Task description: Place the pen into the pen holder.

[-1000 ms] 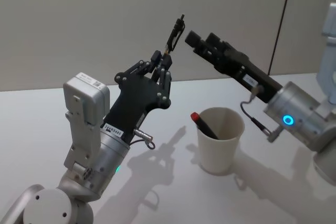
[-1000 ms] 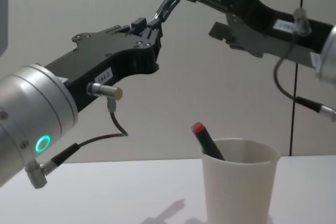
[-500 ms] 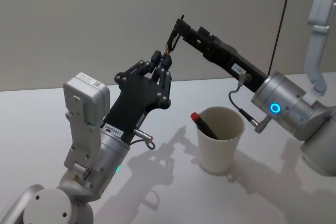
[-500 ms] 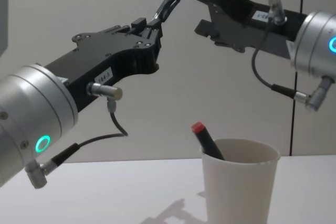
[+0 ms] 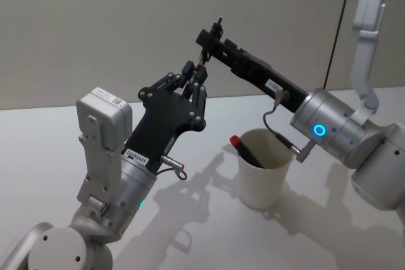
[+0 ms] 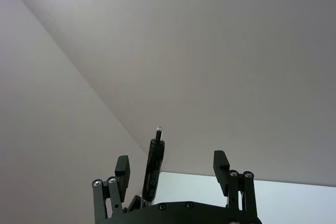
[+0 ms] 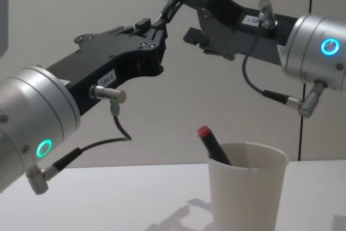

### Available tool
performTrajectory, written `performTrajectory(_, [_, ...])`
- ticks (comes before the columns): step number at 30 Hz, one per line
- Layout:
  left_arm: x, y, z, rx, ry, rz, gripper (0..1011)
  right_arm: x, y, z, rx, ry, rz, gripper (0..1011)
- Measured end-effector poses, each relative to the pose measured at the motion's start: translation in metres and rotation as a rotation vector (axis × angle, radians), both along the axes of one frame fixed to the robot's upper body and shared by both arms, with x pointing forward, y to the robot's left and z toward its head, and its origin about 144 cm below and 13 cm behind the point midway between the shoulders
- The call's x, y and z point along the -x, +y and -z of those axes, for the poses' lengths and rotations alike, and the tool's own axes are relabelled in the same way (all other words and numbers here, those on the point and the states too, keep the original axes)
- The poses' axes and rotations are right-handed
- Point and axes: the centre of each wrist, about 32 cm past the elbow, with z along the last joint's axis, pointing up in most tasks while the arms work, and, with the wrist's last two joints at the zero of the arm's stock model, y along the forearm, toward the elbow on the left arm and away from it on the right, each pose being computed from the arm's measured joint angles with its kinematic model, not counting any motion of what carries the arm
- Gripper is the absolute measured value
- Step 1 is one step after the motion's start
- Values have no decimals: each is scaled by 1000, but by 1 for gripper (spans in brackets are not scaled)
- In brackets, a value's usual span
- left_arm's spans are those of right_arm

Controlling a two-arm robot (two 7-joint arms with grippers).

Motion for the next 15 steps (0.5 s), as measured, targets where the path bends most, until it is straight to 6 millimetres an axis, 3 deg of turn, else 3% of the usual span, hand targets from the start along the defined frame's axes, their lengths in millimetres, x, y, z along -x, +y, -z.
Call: performTrajectory(15, [0, 0, 0, 0, 0, 0, 145, -2, 8, 2, -28, 22, -42, 1001])
